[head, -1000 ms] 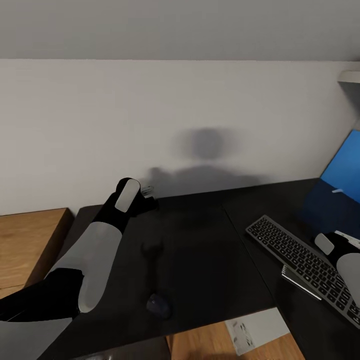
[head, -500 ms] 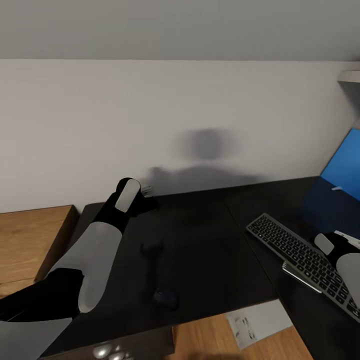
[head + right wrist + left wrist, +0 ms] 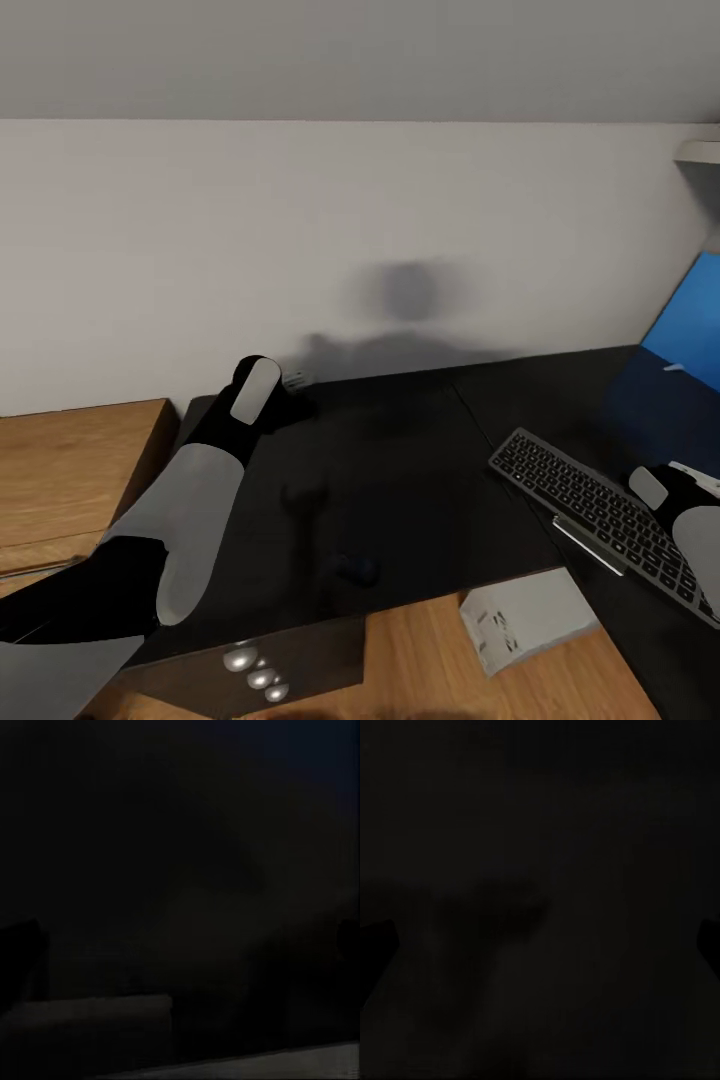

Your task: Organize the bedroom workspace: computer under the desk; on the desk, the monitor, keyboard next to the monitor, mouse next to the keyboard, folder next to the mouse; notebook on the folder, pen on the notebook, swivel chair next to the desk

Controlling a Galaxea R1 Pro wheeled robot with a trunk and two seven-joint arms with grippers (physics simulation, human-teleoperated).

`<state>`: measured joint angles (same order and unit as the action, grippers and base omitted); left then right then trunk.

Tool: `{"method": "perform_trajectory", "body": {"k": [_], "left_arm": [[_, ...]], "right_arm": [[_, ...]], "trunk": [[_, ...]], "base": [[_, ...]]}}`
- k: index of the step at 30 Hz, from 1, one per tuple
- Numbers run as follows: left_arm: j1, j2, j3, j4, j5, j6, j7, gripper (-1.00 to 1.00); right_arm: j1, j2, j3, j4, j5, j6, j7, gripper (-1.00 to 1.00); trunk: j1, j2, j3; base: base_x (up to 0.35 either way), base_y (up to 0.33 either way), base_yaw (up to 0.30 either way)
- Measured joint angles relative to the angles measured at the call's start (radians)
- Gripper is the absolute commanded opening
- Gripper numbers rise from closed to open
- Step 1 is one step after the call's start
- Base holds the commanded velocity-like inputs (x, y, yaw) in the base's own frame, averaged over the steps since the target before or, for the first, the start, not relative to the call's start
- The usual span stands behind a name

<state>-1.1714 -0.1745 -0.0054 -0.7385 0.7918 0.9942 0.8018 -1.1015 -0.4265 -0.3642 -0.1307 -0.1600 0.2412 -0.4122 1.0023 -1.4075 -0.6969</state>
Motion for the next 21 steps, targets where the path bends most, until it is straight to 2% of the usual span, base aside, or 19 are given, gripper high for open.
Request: {"method": "perform_trajectory", "body": {"k": [10, 21], "left_arm": [[0.0, 0.0, -0.003, 0.0, 0.001, 0.001, 0.0, 1.0], [0.0, 0.0, -0.003, 0.0, 0.001, 0.001, -0.001, 1.0]], "right_arm": [[0.0, 0.0, 0.0, 0.001, -0.001, -0.002, 0.001, 1.0], [0.0, 0.002, 0.003, -0.001, -0.002, -0.001, 0.0, 1.0]], "trunk": [[0.0, 0.0, 0.0], [0.0, 0.0, 0.0]], "base": [[-0.128, 0.099, 0.0], [-0.016, 0.013, 0.0]]}}
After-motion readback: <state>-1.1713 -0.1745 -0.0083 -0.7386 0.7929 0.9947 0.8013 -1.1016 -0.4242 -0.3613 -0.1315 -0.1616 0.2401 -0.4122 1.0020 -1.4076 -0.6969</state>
